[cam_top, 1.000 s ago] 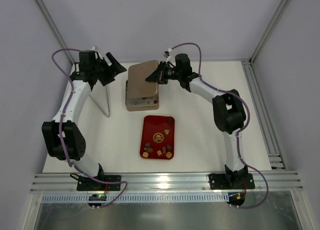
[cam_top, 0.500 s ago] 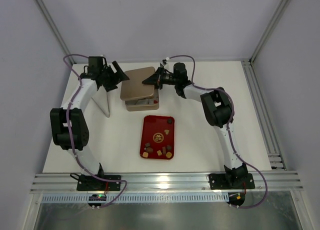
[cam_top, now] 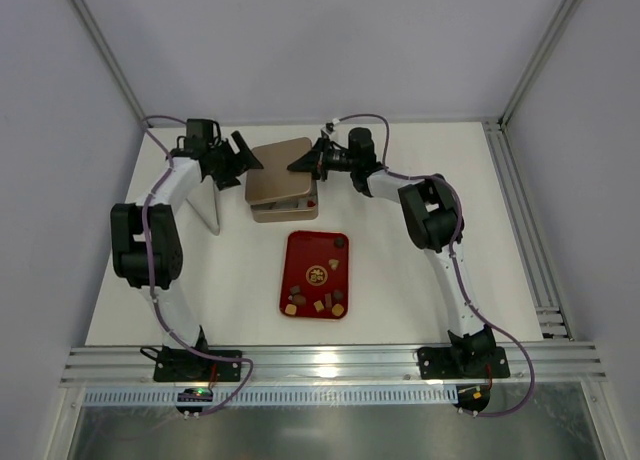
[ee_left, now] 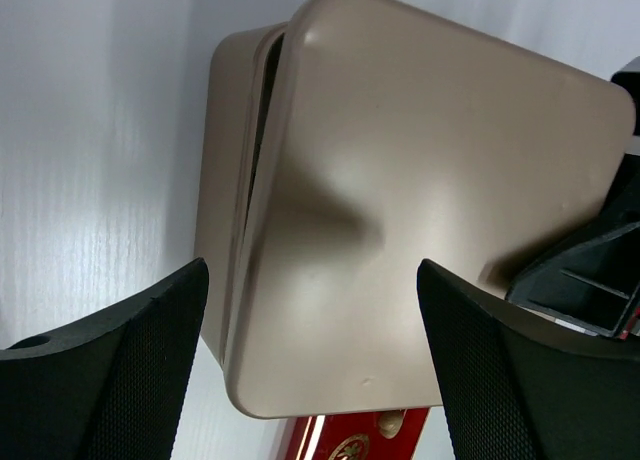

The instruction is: Pack the chocolate

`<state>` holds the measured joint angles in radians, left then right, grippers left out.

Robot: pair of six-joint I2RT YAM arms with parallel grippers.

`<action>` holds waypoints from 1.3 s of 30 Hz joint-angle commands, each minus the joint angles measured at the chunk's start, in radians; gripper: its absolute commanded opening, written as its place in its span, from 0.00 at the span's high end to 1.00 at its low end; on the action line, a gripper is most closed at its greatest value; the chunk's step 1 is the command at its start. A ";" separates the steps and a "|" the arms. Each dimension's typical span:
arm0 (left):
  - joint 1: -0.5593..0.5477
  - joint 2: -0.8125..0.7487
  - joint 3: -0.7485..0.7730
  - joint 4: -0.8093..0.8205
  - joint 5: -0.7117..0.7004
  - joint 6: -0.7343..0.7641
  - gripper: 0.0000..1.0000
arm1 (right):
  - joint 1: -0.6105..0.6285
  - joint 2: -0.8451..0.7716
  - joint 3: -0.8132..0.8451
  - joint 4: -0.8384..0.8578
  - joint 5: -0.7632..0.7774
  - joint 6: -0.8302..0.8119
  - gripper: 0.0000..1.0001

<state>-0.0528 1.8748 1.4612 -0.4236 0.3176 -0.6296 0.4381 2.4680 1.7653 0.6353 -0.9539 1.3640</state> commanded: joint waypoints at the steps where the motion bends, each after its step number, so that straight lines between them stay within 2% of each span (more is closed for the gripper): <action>1: -0.004 0.007 -0.013 0.080 0.046 0.011 0.18 | -0.002 0.003 0.042 0.033 -0.040 -0.016 0.95; 15: -0.016 0.049 -0.030 0.105 0.109 -0.001 0.20 | -0.015 0.025 0.031 0.012 -0.052 -0.026 0.89; 24: -0.027 0.049 -0.029 0.097 0.104 0.005 0.21 | -0.018 0.022 0.017 0.006 -0.054 -0.026 0.82; 32: -0.032 0.063 -0.015 0.068 0.084 0.018 0.22 | -0.021 0.014 -0.001 -0.008 -0.059 -0.032 0.71; 39: -0.039 0.076 0.004 0.037 0.064 0.031 0.23 | -0.032 -0.001 -0.023 -0.040 -0.054 -0.060 0.69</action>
<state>-0.0841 1.9415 1.4338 -0.3790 0.3920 -0.6186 0.4145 2.4943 1.7477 0.5949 -0.9936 1.3334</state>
